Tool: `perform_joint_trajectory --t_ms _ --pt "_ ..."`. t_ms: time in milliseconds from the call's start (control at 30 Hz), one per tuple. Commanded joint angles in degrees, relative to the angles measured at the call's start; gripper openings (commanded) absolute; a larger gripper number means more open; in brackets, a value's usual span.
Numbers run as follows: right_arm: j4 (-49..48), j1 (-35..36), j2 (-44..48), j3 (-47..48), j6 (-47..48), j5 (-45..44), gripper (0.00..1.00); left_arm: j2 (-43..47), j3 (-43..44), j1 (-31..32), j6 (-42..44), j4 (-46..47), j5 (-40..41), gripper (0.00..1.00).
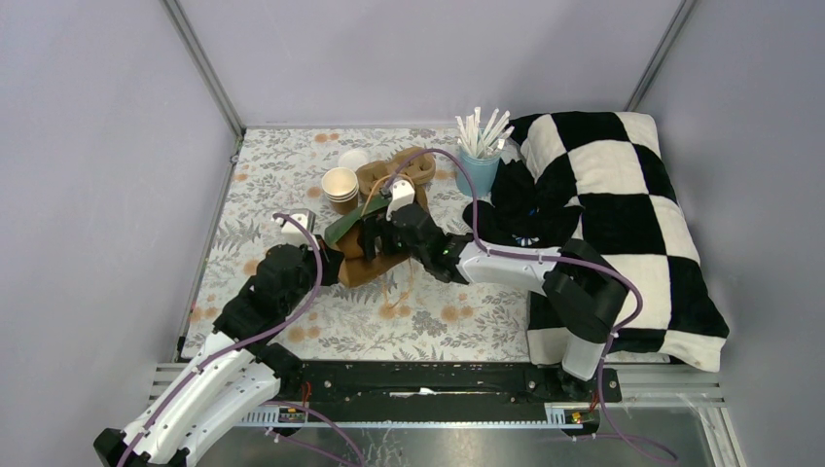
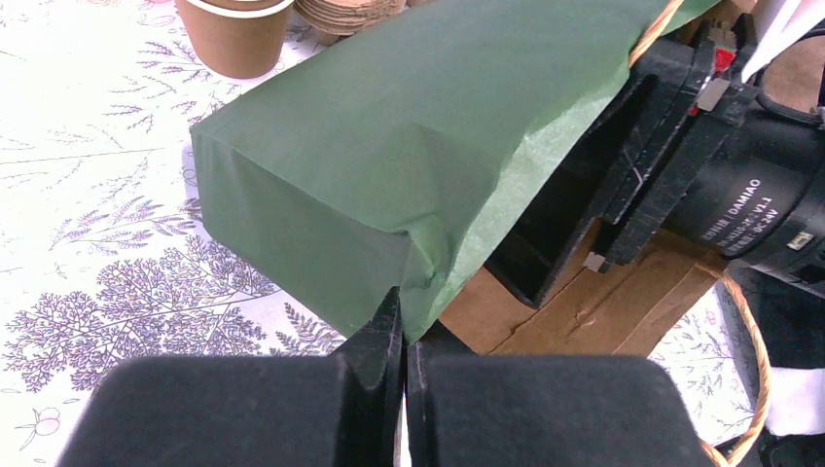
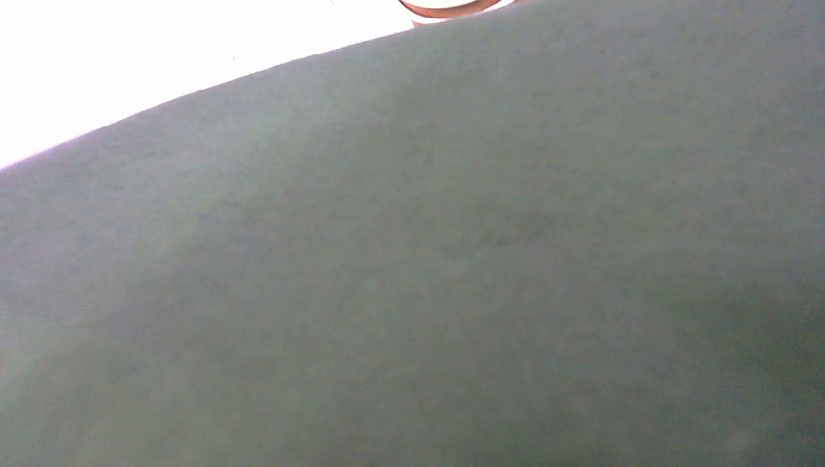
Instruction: Pack the takeout coffee
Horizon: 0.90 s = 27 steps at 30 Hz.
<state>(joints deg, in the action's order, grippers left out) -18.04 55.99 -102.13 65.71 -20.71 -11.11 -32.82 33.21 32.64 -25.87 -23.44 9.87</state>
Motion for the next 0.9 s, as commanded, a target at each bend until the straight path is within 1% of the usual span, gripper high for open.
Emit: perform_joint_trajectory --t_ms 0,100,167,233,333,433,567,733,800,867 --pt "-4.21 0.13 -2.94 1.56 -2.49 -4.08 0.95 -0.02 0.28 0.14 0.15 0.01 -2.34 0.0" --pt "-7.24 0.88 -4.5 2.07 -0.38 -3.74 0.93 -0.04 0.17 0.1 0.1 0.51 -2.89 0.0" --pt "-7.51 1.32 -5.88 3.04 0.27 -3.44 0.91 -0.2 0.26 0.1 0.16 0.79 -2.97 0.0" --pt "-7.88 1.5 -6.85 3.45 0.8 -3.4 0.86 -0.41 0.44 0.13 0.27 1.02 -3.02 0.0" --pt "-9.13 1.55 -7.79 3.89 1.8 -2.18 0.75 -0.58 0.58 0.14 0.37 1.07 -2.97 0.0" --pt "-8.85 1.67 -7.92 4.9 2.52 -0.26 0.54 -0.46 0.69 0.13 0.7 0.82 -2.29 0.0" --pt "-6.91 2.29 -5.48 5.04 4.52 0.99 0.37 -1.31 2.11 0.09 -0.26 -0.27 1.49 0.0" --pt "-3.25 3.35 -1.75 3.85 5.1 0.9 0.25 -7.84 9.12 0.14 -4.19 -5.74 7.97 0.0" --pt "-2.88 3.69 -0.37 3.01 5.74 0.64 0.21 -11.14 11.59 0.14 -4.08 -6.49 7.5 0.0" --pt "-1.95 4.2 1.0 2.82 6.98 0.19 0.19 -12.42 13.13 0.07 -5.38 -6.72 7.35 0.0"
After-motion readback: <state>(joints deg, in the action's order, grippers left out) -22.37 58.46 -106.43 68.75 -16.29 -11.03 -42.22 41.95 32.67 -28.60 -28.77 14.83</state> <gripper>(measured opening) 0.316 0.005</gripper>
